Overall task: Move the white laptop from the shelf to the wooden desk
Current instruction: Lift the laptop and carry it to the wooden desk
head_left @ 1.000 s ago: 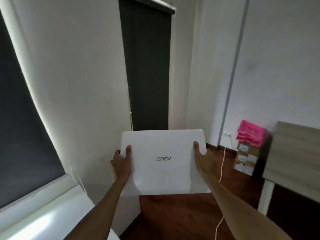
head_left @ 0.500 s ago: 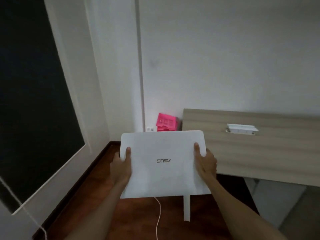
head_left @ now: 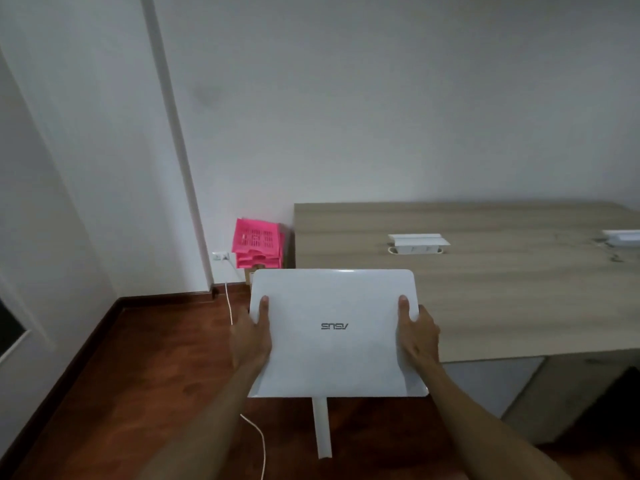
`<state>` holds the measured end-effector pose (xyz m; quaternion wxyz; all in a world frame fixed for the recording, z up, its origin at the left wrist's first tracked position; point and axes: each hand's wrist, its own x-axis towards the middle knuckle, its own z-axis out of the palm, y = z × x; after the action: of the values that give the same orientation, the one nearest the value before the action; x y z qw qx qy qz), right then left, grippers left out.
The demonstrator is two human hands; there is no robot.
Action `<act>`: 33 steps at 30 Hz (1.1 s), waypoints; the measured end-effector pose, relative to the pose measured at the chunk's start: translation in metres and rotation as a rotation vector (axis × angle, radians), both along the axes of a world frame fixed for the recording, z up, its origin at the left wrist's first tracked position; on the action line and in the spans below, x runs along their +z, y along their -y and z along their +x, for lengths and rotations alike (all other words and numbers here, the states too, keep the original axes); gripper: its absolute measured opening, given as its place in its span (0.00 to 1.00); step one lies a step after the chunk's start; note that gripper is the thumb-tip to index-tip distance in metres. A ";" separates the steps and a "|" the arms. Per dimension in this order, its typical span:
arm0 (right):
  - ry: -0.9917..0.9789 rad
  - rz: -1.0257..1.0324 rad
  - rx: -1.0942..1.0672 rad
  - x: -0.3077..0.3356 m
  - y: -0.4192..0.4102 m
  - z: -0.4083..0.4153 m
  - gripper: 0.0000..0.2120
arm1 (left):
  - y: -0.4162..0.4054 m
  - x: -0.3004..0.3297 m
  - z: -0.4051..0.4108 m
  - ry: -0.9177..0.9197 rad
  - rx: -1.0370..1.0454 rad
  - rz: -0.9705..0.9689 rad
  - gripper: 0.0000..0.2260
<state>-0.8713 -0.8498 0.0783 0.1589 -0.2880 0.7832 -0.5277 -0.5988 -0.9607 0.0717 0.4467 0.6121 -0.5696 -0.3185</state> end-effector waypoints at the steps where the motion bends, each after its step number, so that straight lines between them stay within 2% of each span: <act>1: 0.002 0.011 -0.005 -0.004 0.012 -0.011 0.32 | 0.013 -0.006 -0.011 0.005 0.000 0.008 0.33; 9: 0.042 0.088 0.013 -0.059 0.134 -0.100 0.32 | 0.116 -0.049 -0.103 0.047 -0.021 0.058 0.30; 13: 0.134 0.217 0.020 -0.084 0.195 -0.143 0.37 | 0.168 -0.067 -0.148 0.149 -0.017 0.177 0.33; 17: 0.152 0.338 0.062 -0.116 0.251 -0.183 0.35 | 0.218 -0.100 -0.180 0.206 -0.070 0.279 0.27; 20: 0.157 0.390 0.093 -0.144 0.275 -0.201 0.29 | 0.244 -0.133 -0.192 0.355 -0.077 0.357 0.27; 22: 0.156 0.428 0.108 -0.161 0.289 -0.211 0.28 | 0.260 -0.147 -0.204 0.549 -0.004 0.308 0.23; 24: 0.156 0.470 0.114 -0.179 0.300 -0.216 0.27 | 0.270 -0.157 -0.215 0.686 0.025 0.342 0.20; 27: 0.153 0.536 0.131 -0.197 0.314 -0.222 0.28 | 0.286 -0.176 -0.217 0.824 -0.090 0.402 0.28; 29: 0.115 0.583 0.145 -0.205 0.324 -0.225 0.29 | 0.296 -0.188 -0.219 0.889 -0.050 0.346 0.29; 31: 0.015 0.651 0.161 -0.209 0.333 -0.230 0.31 | 0.307 -0.196 -0.225 0.913 0.033 0.268 0.21; 33: -0.086 0.711 0.175 -0.210 0.342 -0.235 0.33 | 0.321 -0.194 -0.230 0.900 -0.025 0.296 0.22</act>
<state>-1.1067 -1.1920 -0.1317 0.2605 -0.3027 0.8960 -0.1943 -0.8285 -1.2821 -0.1220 0.0596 0.7393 -0.6626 -0.1046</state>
